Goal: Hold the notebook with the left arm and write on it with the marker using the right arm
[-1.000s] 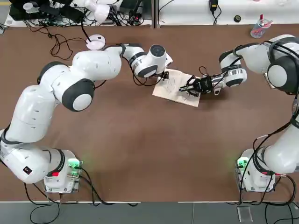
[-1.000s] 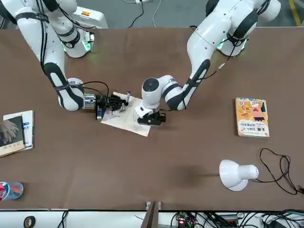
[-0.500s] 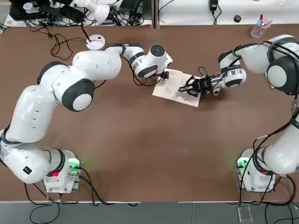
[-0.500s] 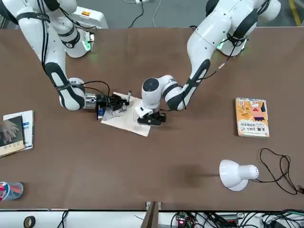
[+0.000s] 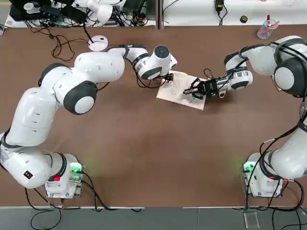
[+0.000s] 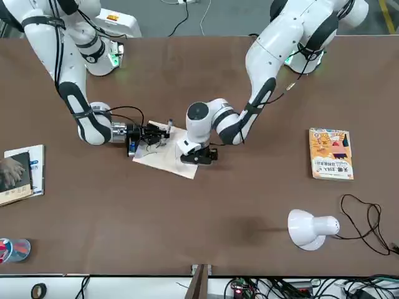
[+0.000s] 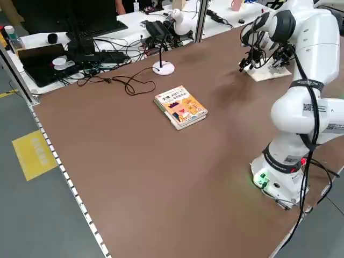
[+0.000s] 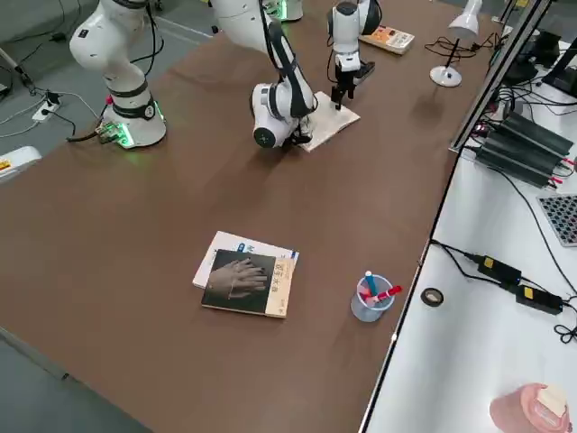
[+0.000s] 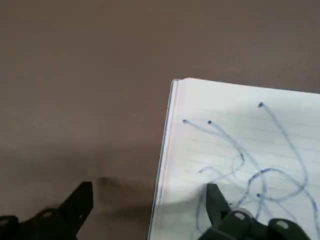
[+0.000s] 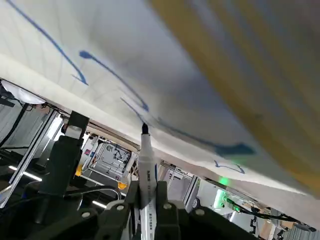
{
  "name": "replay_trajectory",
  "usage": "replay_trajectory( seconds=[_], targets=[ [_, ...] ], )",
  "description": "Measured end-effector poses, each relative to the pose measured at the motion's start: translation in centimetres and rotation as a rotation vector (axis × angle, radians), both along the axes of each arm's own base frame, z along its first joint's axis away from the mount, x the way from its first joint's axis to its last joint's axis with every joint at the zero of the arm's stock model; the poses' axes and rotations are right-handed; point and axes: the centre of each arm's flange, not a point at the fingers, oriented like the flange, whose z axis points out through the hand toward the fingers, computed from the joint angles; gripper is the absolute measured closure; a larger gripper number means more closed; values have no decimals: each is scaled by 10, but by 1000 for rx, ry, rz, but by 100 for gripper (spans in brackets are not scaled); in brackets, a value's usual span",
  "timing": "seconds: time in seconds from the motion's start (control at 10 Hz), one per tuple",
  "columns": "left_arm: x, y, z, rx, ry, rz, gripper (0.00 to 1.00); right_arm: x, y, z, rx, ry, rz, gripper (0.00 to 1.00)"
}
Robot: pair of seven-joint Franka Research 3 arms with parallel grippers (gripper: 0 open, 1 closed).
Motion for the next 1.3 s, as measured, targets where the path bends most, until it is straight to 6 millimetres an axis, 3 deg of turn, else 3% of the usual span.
replay_trajectory(
  seconds=[0.4,0.7,0.9,1.3],
  targets=[
    [0,0,0,0,0,0,0,7,-5,2,2,-4,-22,83],
    [0,0,0,0,0,0,0,22,-15,15,20,-4,-53,83],
    [0,0,0,0,-1,0,0,32,-19,34,44,4,-56,83],
    [1,0,1,-2,-3,1,0,48,-39,92,-2,-35,62,83]
  ],
)
